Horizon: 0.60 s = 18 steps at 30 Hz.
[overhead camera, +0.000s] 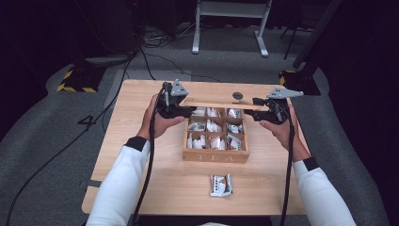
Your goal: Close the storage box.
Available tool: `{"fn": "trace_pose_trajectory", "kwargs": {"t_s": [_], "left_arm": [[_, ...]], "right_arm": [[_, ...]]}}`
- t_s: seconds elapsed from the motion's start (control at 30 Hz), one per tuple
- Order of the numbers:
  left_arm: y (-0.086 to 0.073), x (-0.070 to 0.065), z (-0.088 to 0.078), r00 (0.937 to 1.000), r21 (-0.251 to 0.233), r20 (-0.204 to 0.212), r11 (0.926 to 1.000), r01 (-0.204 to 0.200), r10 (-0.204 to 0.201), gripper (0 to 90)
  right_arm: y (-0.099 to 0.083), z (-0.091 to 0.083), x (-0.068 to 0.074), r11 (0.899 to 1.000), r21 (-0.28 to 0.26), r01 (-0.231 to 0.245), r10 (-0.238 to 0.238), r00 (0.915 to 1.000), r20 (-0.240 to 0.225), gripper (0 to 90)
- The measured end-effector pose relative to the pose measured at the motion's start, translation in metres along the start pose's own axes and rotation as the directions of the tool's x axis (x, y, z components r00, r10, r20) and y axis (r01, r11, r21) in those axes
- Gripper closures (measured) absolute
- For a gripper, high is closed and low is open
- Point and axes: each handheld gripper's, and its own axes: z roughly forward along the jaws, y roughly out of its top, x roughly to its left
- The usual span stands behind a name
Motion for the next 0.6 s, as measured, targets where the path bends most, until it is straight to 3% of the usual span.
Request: {"fn": "trace_pose_trajectory", "kwargs": {"t_s": [0.3, 0.43, 0.6], "left_arm": [[-0.007, -0.006, -0.003, 0.9998, 0.002, -0.020, 1.0000, -0.008, 0.008, 39.3], [-0.014, -0.006, -0.002, 0.9998, 0.002, -0.001, 0.9998, 0.019, -0.019, 35.3], [-0.020, -0.011, -0.003, 1.0000, 0.008, -0.001, 1.0000, 0.004, -0.004, 34.7]], "right_arm": [[-0.006, -0.007, 0.006, 1.000, -0.004, 0.020, -0.020, 0.9998, -0.001, 37.9], [-0.009, -0.009, 0.010, 0.999, 0.002, 0.039, -0.039, 0.9992, -0.006, 37.4], [-0.015, -0.012, 0.014, 0.999, 0.005, 0.050, -0.049, 0.9986, -0.018, 37.0]]}}
